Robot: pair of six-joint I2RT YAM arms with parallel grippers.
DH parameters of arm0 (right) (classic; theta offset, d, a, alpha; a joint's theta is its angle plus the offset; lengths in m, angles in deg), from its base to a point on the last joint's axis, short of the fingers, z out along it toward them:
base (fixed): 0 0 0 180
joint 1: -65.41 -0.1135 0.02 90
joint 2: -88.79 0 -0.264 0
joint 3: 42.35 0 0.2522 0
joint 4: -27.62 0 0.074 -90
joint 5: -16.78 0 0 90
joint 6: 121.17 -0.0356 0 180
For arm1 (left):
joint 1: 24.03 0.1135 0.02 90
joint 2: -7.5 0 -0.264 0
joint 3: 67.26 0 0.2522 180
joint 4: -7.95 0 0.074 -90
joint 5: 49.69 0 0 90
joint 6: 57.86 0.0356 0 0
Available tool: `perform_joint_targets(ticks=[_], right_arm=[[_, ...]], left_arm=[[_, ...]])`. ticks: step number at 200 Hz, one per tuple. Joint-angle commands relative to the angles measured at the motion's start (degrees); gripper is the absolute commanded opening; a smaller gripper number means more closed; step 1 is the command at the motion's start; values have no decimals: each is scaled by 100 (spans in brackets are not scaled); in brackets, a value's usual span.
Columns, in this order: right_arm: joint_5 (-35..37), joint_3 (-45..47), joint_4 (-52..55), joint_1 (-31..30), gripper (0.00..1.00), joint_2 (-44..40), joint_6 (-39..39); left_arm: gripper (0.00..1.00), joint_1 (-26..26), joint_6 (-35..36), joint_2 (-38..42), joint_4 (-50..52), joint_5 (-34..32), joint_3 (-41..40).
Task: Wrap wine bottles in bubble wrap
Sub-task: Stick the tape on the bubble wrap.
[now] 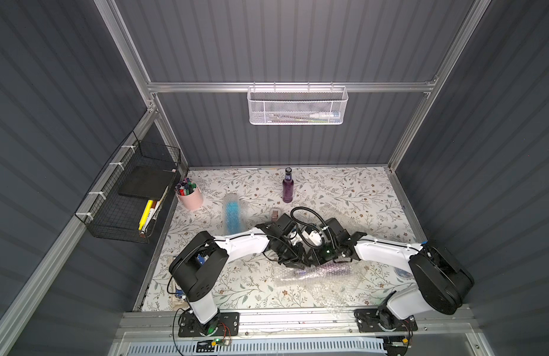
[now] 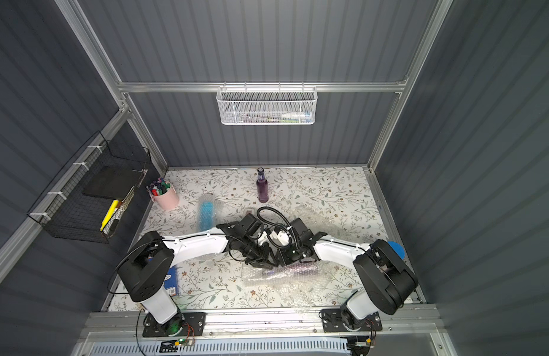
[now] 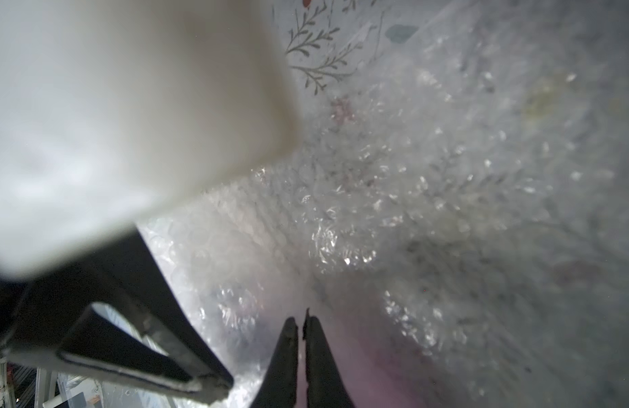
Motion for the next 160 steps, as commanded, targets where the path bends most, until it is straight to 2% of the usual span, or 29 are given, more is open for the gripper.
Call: perform_joint_targets(ticks=[1, 26, 62, 95, 127, 160], right_arm=[[-129, 176, 279, -71, 11, 55, 63], [-148, 157, 248, -74, 11, 45, 37], [-176, 163, 206, -72, 12, 43, -7], [-174, 198, 197, -78, 12, -30, -33], [-109, 253, 162, -78, 12, -82, -89], [-153, 294, 77, -77, 12, -100, -164]], left_arm=[[34, -24, 344, 306, 729, -253, 416], [31, -25, 318, 314, 564, -366, 618], [15, -57, -9, 40, -433, -55, 342], [10, -65, 158, -154, -550, -158, 304], [5, -125, -98, -216, -1222, 142, -44], [5, -126, -162, 283, -1186, 247, -472]])
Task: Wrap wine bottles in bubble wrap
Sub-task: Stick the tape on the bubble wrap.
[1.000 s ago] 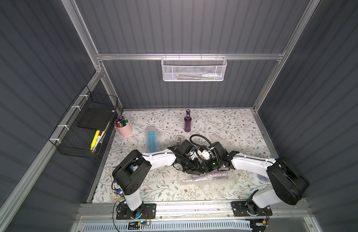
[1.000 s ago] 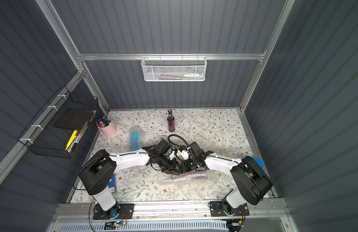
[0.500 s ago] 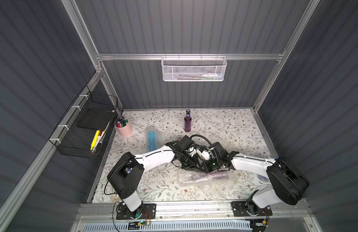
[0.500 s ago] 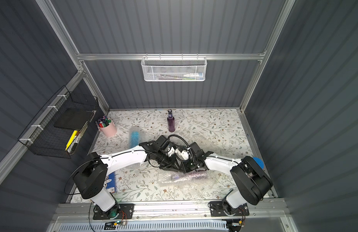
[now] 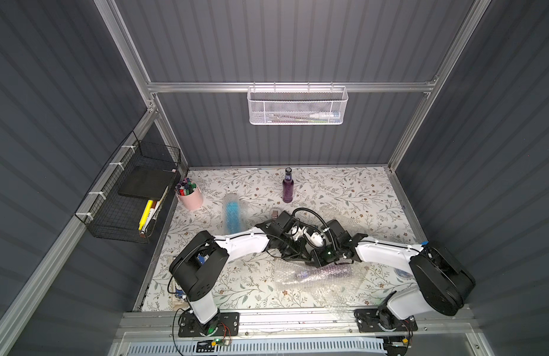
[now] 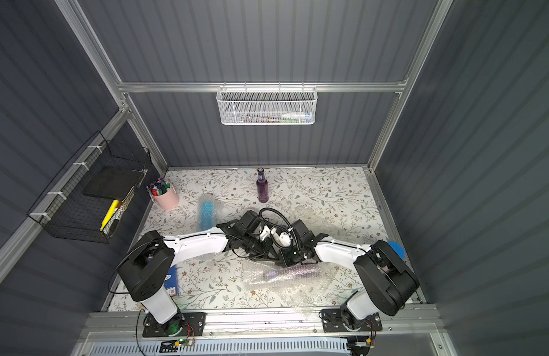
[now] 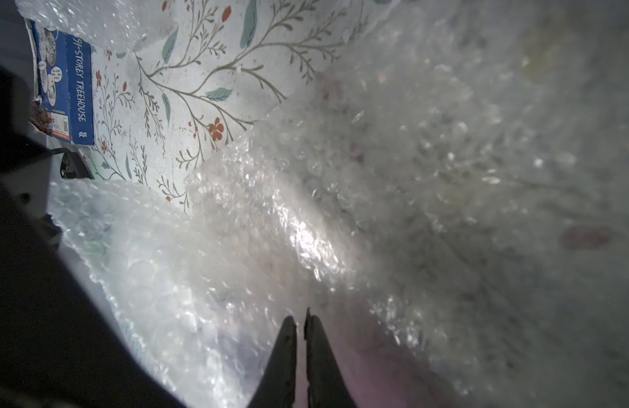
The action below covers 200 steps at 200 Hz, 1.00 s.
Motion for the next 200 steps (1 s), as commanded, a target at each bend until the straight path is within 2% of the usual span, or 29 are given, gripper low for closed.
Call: perform_joint_targets(ticks=[1, 35, 60, 74, 83, 112, 141, 169, 200], right_arm=[[-118, 132, 67, -89, 12, -40, 30], [-81, 99, 61, -84, 12, 11, 12], [-41, 123, 22, -79, 12, -49, -60], [-84, 109, -24, -72, 12, -20, -84], [-95, 83, -14, -78, 11, 16, -77], [-53, 64, 10, -77, 11, -18, -93], [-20, 101, 30, -73, 12, -129, -120], [-91, 109, -12, -80, 11, -135, -138], [-129, 161, -61, -79, 11, -267, -144]], left_arm=[[5, -126, -54, 339, -144, 319, -288], [4, -195, -734, 253, -1523, 592, -661], [5, -198, -418, 552, -747, 459, -687], [6, -206, -603, 699, -1161, 273, -800], [6, -260, -776, 612, -1448, 391, -850], [5, -440, -682, 265, -1437, 522, -678], [4, -469, -683, 269, -1251, 407, -908], [5, -471, -301, 288, -588, 126, -775], [4, -510, -290, 175, -595, 67, -741]])
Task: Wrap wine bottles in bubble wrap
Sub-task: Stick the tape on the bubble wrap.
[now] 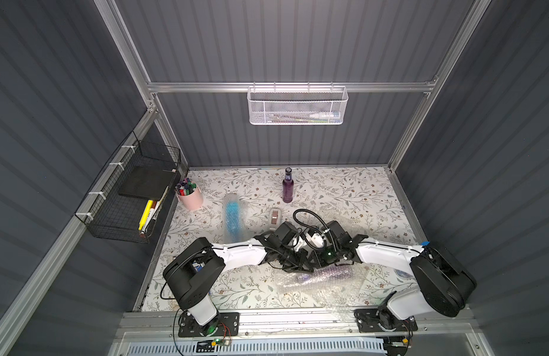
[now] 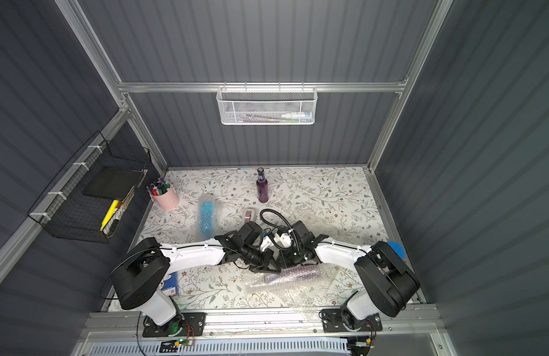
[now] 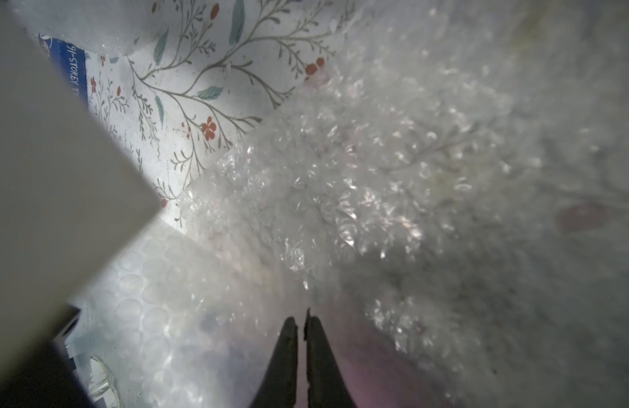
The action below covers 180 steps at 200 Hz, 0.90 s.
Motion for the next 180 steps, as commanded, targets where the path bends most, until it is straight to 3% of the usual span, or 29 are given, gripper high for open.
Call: perform_joint_targets(ticks=[1, 51, 136, 180], right_arm=[[-207, 91, -35, -60, 11, -183, 75], [-221, 109, -12, -69, 12, -296, 52], [-289, 201, 330, -61, 13, -454, 190], [-214, 81, 883, -58, 24, -659, 536]], left_arm=[[4, -85, 172, -162, 233, -112, 38], [4, -423, -267, -251, -233, -105, -250], [4, -433, 208, -154, 476, -395, -226], [8, -443, 226, 137, 455, -324, -208]])
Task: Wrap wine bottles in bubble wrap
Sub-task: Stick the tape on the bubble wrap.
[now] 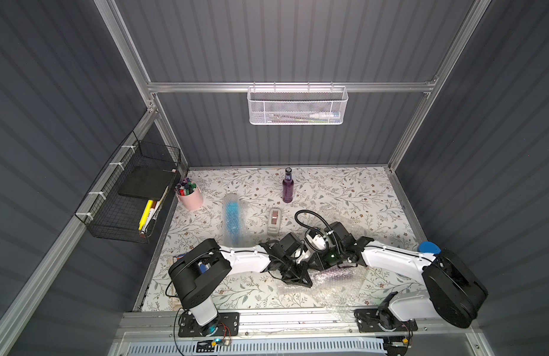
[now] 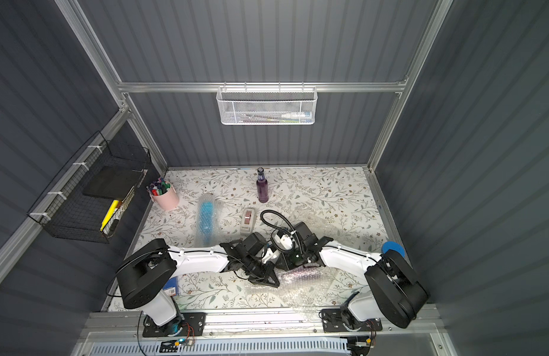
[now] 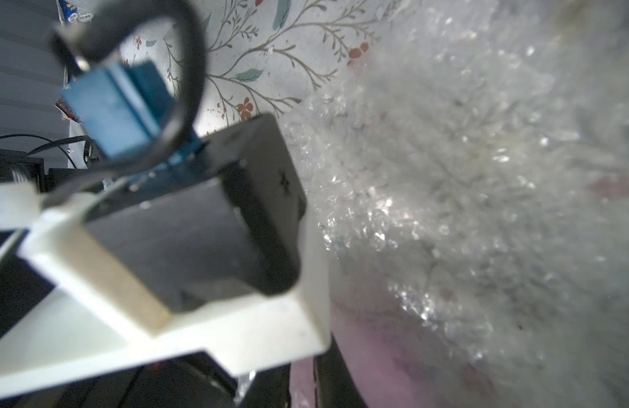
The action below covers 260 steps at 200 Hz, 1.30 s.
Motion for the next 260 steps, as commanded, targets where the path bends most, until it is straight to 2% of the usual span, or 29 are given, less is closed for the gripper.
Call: perform_joint_targets(ticks=[1, 36, 65, 97, 115, 142, 158, 186, 200, 203, 224, 241, 260], right_arm=[[-4, -65, 607, -20, 25, -132, 328], [136, -149, 651, -23, 32, -525, 527], [233, -67, 763, -38, 32, -654, 848], [328, -54, 688, -143, 30, -763, 977], [368, -83, 651, -293, 25, -569, 970], [771, -38, 695, -600, 22, -530, 796], [883, 104, 614, -657, 20, -536, 582], [1263, 117, 683, -1050, 18, -549, 436], [1263, -9, 857, -1070, 19, -603, 509], [1473, -56, 928, -1069, 19, -648, 537], [1846, -448, 1282, -1048, 27, -1088, 861], [1713, -607, 1189, -963, 33, -1348, 1431], [1354, -992, 1559, -852, 49, -1433, 2432]], left_arm=[[8, -14, 158, 283, 329, -129, 67], [12, -12, 100, 599, 333, 31, 15], [12, -14, 196, 831, 651, 257, 1], [15, 79, 386, 1294, 1314, 163, 112], [15, 326, 544, 1547, 1620, 122, 175], [17, 926, 845, 2026, 2204, -26, 257], [22, 1231, 919, 2255, 2410, -111, 261], [24, 1551, 1279, 2246, 2759, -110, 423], [29, 1640, 1427, 2171, 2821, -138, 515], [29, 1653, 1457, 2150, 2829, -141, 540], [36, 1811, 1705, 2039, 3010, -272, 725], [40, 1996, 1902, 1985, 3117, -338, 856], [48, 2188, 2225, 1987, 3477, -608, 1127]])
